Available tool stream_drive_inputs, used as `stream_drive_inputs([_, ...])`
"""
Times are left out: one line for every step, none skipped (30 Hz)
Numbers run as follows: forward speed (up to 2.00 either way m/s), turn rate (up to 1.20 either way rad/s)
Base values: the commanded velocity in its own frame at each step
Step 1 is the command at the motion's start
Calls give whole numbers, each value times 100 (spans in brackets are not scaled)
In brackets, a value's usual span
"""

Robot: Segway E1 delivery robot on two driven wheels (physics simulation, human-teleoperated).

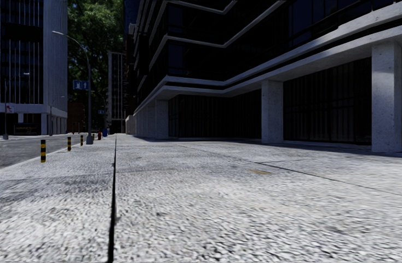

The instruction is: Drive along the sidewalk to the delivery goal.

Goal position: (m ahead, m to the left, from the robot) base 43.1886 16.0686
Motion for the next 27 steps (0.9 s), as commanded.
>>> stream_drive_inputs([200, 80])
stream_drive_inputs([200, 80])
stream_drive_inputs([200, 80])
stream_drive_inputs([200, 79])
stream_drive_inputs([200, 74])
stream_drive_inputs([200, 74])
stream_drive_inputs([200, 62])
stream_drive_inputs([200, 49])
stream_drive_inputs([200, 49])
stream_drive_inputs([200, 33])
stream_drive_inputs([200, 0])
stream_drive_inputs([200, 0])
stream_drive_inputs([200, 0])
stream_drive_inputs([200, 0])
stream_drive_inputs([200, 0])
stream_drive_inputs([200, 0])
stream_drive_inputs([200, 0])
stream_drive_inputs([200, 0])
stream_drive_inputs([200, 0])
stream_drive_inputs([200, 0])
stream_drive_inputs([200, 0])
stream_drive_inputs([200, 0])
stream_drive_inputs([200, 0])
stream_drive_inputs([200, 0])
stream_drive_inputs([200, 0])
stream_drive_inputs([200, 0])
stream_drive_inputs([200, 0])
